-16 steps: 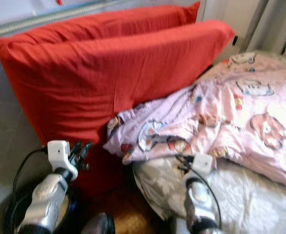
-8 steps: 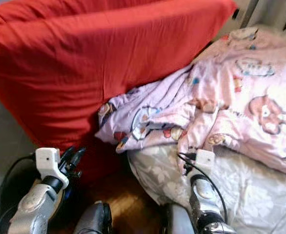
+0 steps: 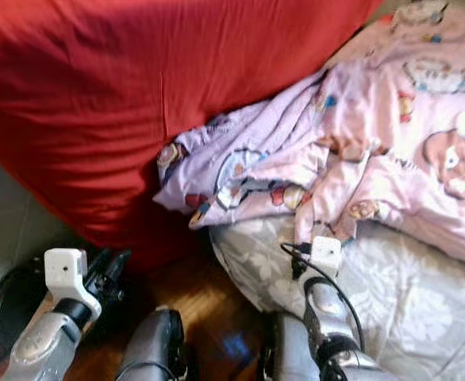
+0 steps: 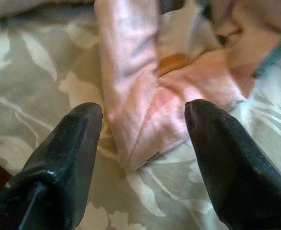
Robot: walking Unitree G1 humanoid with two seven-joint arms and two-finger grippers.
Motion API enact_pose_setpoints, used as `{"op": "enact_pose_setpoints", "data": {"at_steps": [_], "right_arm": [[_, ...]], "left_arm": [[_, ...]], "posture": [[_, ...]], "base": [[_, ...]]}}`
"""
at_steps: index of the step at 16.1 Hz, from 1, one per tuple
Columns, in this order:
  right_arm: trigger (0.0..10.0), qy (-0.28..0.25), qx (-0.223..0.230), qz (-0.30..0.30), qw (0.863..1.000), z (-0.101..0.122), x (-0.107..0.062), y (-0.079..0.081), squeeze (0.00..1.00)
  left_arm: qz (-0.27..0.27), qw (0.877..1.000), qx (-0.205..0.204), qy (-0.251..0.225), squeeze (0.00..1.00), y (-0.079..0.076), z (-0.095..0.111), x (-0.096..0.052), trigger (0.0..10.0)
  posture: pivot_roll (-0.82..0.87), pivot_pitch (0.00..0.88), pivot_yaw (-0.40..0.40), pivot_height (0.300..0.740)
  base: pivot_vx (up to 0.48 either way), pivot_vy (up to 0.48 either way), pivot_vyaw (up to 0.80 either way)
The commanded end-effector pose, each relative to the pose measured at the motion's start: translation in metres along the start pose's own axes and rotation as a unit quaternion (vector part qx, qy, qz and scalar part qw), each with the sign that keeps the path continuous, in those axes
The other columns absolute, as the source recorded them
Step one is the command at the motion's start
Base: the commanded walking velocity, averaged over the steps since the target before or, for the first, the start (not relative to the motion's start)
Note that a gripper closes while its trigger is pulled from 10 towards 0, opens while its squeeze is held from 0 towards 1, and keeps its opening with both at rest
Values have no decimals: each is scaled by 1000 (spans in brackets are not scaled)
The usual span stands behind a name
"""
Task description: Clean up the room
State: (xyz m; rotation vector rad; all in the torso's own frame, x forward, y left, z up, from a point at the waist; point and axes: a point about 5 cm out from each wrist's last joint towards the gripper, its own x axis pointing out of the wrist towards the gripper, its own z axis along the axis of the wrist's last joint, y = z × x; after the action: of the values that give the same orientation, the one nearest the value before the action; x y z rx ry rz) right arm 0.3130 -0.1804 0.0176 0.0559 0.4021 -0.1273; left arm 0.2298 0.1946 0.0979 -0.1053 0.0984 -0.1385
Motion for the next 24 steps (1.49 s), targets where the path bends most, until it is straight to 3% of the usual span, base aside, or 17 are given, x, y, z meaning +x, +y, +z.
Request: {"op": "enact_pose_setpoints", "data": {"at_steps": [1,7,9,12,15,18,24], "right_arm": [[10000,23,-26,6,999,-9,-2,3,0],[10000,15,-82,13,996,8,5,16,0],[10000,13,-95,-13,995,13,7,12,0],[10000,-11,-77,-65,995,22,8,-2,0],[10000,3,-58,-97,994,15,6,-12,0],[10000,34,-18,-100,994,2,3,-13,0],[10000,48,21,-98,994,-1,3,-10,0]], "left_arm": [[-2,1000,-11,13,0,-5,-1,-10,10000],[-2,1000,-10,24,0,-11,5,-21,10000],[1,1000,-8,25,0,-8,7,-21,10000],[5,1000,-5,25,0,-5,10,-19,10000],[5,1000,-4,26,0,-5,10,-16,10000],[5,1000,-3,25,0,-7,10,-15,10000],[4,1000,-3,25,0,-6,10,-14,10000]], "posture": [[158,377,28,632],[202,394,31,632],[206,394,31,632],[209,387,31,632],[199,382,32,632],[200,386,35,632],[207,385,38,632]], "base": [[0,0,0],[0,0,0],[0,0,0],[0,0,0],[0,0,0],[0,0,0],[0,0,0]]}}
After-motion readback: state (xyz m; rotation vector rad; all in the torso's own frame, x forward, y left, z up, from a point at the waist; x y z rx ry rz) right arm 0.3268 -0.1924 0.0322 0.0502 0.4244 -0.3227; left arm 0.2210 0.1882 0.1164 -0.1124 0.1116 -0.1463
